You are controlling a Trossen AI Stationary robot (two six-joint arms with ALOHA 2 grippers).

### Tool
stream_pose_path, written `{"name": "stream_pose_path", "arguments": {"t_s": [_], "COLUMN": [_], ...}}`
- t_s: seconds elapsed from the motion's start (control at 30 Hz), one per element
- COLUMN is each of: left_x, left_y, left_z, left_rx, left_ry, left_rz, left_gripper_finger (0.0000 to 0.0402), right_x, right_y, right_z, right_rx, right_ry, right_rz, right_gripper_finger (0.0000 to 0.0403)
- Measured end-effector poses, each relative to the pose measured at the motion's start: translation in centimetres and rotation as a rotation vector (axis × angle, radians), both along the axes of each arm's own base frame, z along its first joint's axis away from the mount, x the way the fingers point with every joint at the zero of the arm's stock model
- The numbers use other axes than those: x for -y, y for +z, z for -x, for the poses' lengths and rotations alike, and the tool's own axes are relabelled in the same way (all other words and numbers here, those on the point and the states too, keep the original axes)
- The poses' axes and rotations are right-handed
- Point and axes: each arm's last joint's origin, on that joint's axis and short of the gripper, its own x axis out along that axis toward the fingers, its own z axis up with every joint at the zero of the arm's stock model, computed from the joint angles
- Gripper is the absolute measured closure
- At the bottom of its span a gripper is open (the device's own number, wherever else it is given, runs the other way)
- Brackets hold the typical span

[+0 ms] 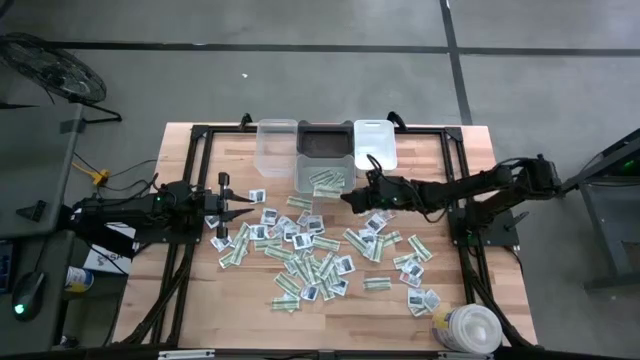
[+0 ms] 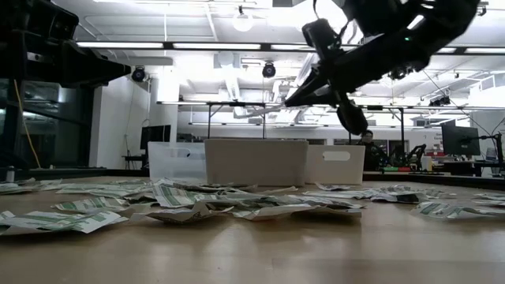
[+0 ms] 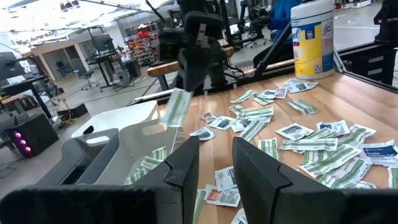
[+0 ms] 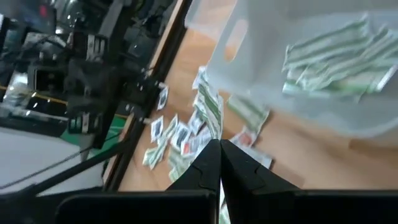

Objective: Pick & Place First Aid Supplies
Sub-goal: Put the bandage pack into the gray bin

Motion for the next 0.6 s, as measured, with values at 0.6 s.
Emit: {"name": "stream_pose_path", "arguments": {"t_s": [0.6], "left_x": [0.0], "left_y": [0.0], "left_z": [0.0], "left_rx": [0.000], "left_ry": [0.000], "left_rz": [0.000], "left_gripper_finger": [0.0305], "right_x": [5.9], "right_y": [2.0], "right_z": [-1.1], "right_rx": [-0.258], "right_ry": [-0.040], "right_rz": [-0.021], "right_gripper_finger": [0.0403]}}
